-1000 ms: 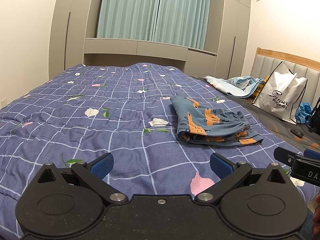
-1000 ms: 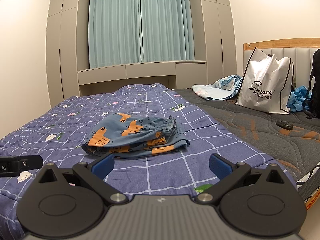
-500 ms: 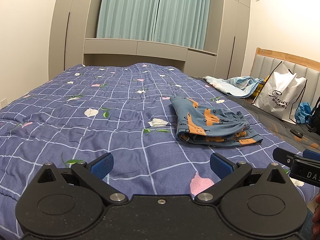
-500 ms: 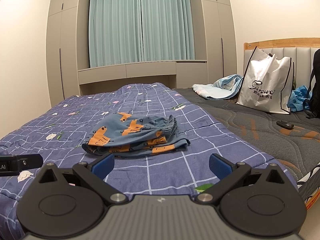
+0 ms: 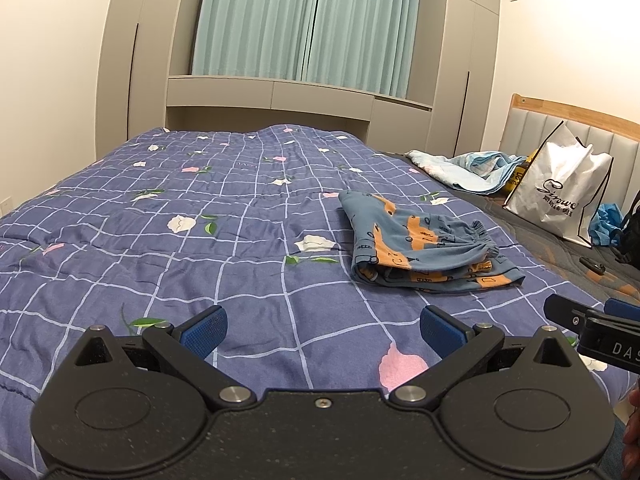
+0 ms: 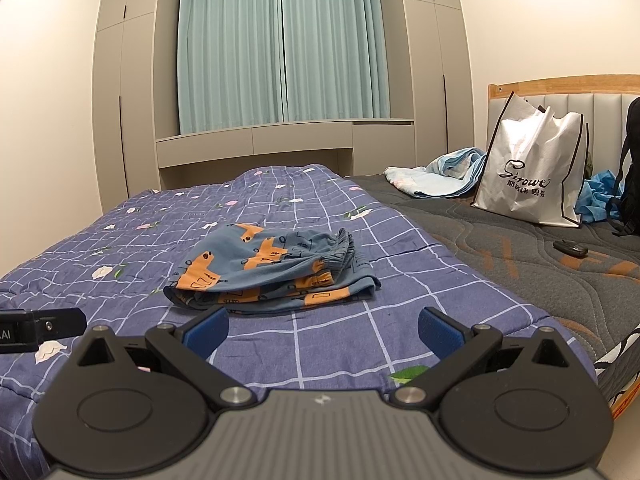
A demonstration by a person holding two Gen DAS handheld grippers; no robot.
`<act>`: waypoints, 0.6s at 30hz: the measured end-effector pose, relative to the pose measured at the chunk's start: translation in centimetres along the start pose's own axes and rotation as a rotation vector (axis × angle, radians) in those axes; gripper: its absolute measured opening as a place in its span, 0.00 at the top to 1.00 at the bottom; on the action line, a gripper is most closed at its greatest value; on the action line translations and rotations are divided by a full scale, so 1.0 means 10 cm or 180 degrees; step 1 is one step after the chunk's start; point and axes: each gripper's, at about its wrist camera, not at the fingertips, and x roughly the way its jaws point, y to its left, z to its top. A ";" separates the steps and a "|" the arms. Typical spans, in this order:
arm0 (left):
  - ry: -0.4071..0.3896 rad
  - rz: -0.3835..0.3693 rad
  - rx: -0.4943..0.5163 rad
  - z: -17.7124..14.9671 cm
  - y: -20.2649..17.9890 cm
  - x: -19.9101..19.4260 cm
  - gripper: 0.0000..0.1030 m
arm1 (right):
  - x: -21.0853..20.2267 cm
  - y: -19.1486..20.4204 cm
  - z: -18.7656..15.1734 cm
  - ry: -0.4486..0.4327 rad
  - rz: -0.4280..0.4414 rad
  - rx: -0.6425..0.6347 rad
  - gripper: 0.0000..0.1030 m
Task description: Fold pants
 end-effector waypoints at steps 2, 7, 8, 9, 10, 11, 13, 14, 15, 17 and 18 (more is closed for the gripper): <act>-0.0001 0.0001 -0.0001 0.00 0.00 0.00 0.01 | 0.00 0.00 0.00 -0.0001 0.0000 0.0001 0.00; 0.0000 0.0000 -0.0001 0.00 0.00 0.00 0.01 | 0.00 0.00 0.01 0.0002 0.0001 0.0001 0.00; 0.0001 0.0000 0.0000 0.00 0.00 0.00 0.01 | 0.00 0.00 0.01 0.0002 0.0001 0.0001 0.00; 0.0002 0.0000 0.0002 0.00 0.00 0.00 0.01 | 0.00 0.00 0.01 0.0003 0.0001 0.0000 0.00; -0.0001 0.0001 0.0000 0.00 0.00 0.00 0.01 | 0.00 0.00 0.00 0.0003 0.0001 0.0001 0.00; -0.0002 0.0001 0.0000 0.00 0.00 0.00 0.01 | 0.00 0.00 0.00 0.0004 0.0001 0.0001 0.00; 0.0006 0.0013 -0.0001 0.00 0.00 0.00 0.01 | 0.00 0.00 0.01 0.0004 0.0000 0.0001 0.00; 0.0032 0.0055 -0.0005 0.00 -0.01 0.00 0.01 | 0.00 0.00 0.01 0.0006 0.0001 0.0001 0.00; 0.0048 0.0099 -0.0005 0.00 -0.01 0.00 0.01 | 0.00 0.00 0.01 0.0005 0.0001 0.0000 0.00; 0.0039 0.0131 -0.0003 -0.01 -0.01 -0.01 0.01 | 0.00 0.00 0.00 0.0008 0.0003 -0.0003 0.00; 0.0030 0.0138 -0.0001 -0.01 0.00 -0.01 0.01 | 0.00 0.00 0.00 0.0009 0.0005 -0.0004 0.00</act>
